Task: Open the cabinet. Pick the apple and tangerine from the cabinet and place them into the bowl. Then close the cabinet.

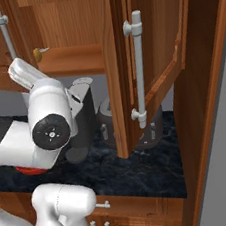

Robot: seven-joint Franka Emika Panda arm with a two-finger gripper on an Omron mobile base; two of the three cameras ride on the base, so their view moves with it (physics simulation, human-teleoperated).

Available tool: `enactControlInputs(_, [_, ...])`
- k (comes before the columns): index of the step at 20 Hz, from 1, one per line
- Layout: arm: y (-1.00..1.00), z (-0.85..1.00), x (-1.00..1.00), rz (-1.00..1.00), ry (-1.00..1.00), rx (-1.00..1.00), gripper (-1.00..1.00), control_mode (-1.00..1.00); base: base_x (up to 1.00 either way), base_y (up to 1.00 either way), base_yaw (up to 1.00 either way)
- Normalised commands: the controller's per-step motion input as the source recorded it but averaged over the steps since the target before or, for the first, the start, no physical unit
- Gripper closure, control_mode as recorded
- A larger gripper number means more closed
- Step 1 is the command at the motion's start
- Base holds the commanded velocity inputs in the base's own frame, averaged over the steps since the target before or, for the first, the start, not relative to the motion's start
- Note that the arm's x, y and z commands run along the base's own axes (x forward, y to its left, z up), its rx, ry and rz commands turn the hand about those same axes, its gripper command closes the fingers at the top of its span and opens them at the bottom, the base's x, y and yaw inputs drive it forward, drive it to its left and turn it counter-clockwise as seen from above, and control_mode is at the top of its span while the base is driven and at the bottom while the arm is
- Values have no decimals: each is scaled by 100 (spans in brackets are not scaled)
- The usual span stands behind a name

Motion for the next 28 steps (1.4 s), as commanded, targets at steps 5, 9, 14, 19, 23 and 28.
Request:
enactControlInputs(5, [-1,0,77,8,3,3,-100,-100,0,0,0])
enactControlInputs(9, [0,-10,73,18,9,2,-100,-100,0,0,0])
enactControlInputs(14, [0,-10,75,22,3,0,-100,-100,0,0,0])
enactControlInputs(19, [19,-10,69,20,0,0,-100,-100,0,0,0])
enactControlInputs(23, [51,-19,75,16,0,0,-100,-100,0,0,0])
enactControlInputs(28, [58,-7,45,7,11,-3,-100,-100,0,0,0])
